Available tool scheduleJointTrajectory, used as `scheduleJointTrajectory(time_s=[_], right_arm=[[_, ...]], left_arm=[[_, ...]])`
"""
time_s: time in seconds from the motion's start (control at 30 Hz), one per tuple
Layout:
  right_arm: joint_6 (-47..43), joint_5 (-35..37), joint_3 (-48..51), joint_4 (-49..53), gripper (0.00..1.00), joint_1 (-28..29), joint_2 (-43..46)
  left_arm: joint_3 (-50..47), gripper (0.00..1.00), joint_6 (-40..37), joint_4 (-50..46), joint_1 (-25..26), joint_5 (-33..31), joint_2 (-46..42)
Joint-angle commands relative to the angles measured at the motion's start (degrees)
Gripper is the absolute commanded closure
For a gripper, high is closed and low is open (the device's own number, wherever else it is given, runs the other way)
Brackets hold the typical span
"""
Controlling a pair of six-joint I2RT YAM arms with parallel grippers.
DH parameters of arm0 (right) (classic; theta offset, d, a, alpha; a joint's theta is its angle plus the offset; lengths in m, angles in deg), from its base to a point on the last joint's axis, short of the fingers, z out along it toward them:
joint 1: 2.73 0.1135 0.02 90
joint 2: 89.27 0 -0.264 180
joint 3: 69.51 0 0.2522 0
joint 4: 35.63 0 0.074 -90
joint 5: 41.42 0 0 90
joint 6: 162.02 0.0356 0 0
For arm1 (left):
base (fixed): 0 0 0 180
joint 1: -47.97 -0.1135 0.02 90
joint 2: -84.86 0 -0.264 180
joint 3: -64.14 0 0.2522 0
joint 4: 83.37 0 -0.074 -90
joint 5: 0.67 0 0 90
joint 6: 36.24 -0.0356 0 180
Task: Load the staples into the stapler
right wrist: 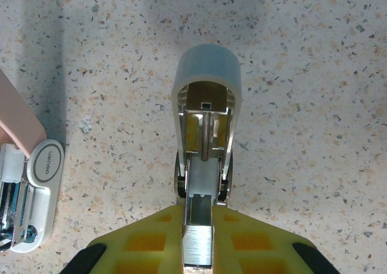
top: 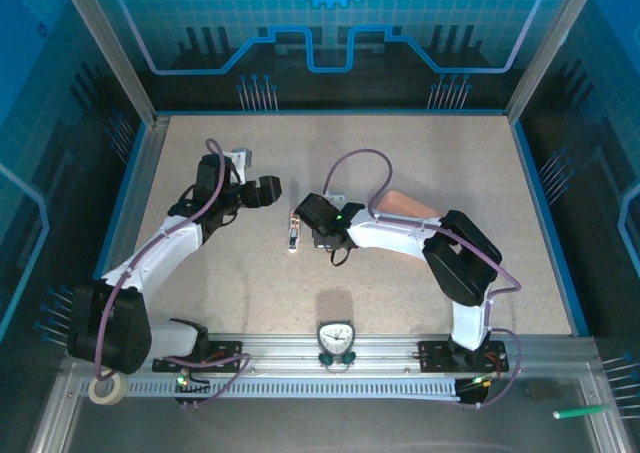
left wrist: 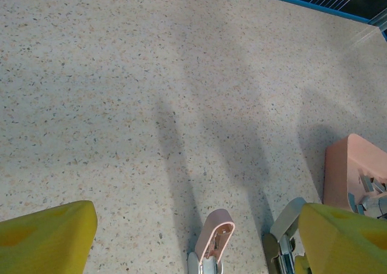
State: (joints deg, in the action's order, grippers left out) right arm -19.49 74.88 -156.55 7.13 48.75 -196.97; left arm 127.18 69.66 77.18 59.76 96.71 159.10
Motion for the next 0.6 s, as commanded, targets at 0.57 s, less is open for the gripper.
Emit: scheduleJointTrajectory(time_s=[0.57], right_arm=[[2.4,0.0,0.8,0.6,0.84,0.8,-1.5]], left_arm=[[-1.0,0.13,-1.0,0.5,0.3,1.1,0.8]])
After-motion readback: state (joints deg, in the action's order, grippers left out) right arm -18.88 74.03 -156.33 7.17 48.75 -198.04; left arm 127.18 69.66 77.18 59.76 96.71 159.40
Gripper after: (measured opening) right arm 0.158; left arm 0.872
